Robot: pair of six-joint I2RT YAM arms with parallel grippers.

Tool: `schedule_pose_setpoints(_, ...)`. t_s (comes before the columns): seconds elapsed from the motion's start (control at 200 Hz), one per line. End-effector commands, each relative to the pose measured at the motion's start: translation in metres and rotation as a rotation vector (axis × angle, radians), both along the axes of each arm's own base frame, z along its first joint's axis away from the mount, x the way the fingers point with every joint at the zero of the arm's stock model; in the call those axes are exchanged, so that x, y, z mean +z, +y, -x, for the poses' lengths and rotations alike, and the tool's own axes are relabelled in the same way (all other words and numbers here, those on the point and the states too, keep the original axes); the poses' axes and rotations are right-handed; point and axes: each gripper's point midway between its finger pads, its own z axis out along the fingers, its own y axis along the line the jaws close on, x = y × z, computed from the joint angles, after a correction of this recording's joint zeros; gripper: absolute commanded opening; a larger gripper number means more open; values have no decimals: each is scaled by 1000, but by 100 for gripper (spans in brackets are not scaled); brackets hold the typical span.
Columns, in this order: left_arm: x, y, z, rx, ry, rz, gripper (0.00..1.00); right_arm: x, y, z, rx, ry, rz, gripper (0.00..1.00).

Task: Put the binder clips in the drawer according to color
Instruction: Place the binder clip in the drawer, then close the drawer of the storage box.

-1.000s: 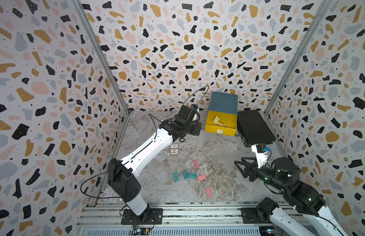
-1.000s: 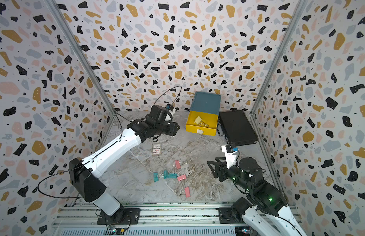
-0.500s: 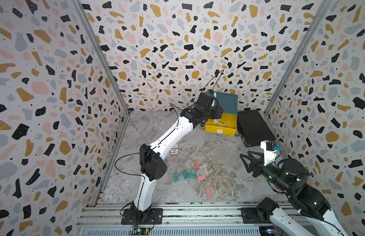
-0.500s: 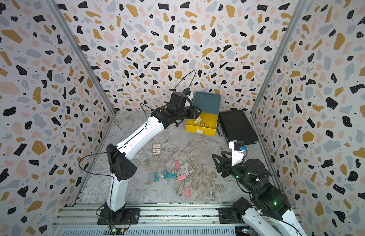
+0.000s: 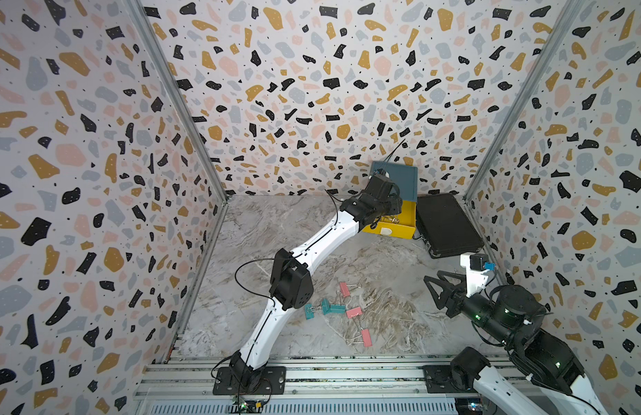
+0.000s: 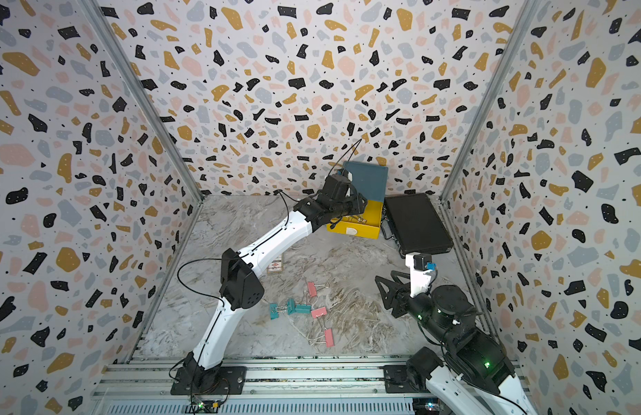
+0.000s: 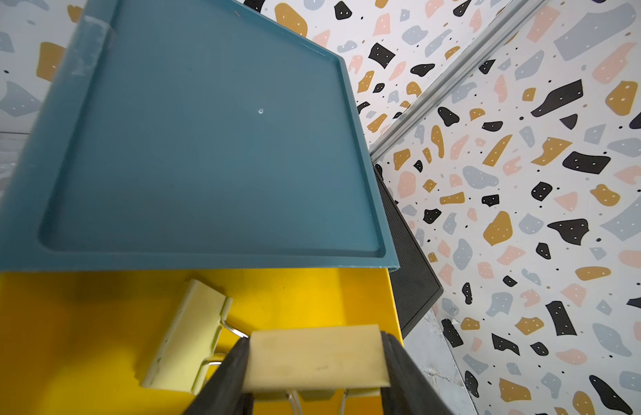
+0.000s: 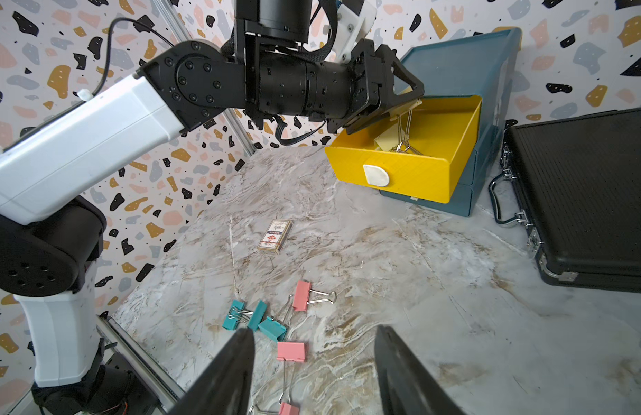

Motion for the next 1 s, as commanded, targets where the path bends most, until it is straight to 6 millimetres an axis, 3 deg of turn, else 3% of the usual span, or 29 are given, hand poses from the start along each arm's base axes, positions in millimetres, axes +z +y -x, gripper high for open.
schedule_pose_setpoints(0.0, 30, 2, -2, 15, -41, 52, 49, -12, 0, -6, -25, 53, 15, 60)
schedule_pose_setpoints(0.12, 40, 5, 3, 11, -42, 55, 70, -20, 13, -21, -37, 144, 13, 59)
schedule_pose_setpoints(0.285, 59, 14, 10, 13, -51, 56, 79, -22, 33, -47, -82, 265, -58, 60)
schedule_pose_setpoints(0.466, 79, 39, 20, 32, -48, 57, 72, -19, 47, -70, -139, 314, -225, 57)
schedule_pose_setpoints(0.646, 90, 93, 40, 84, 4, 73, 60, -33, 51, -94, -196, 328, -258, 46)
schedule_pose_setpoints(0.811, 69, 144, 78, 101, 88, 94, 57, -53, 52, -128, -231, 336, -349, 41)
schedule_pose_setpoints(0.991, 21, 190, 132, 67, 185, 76, 56, -63, 59, -167, -252, 316, -457, 40)
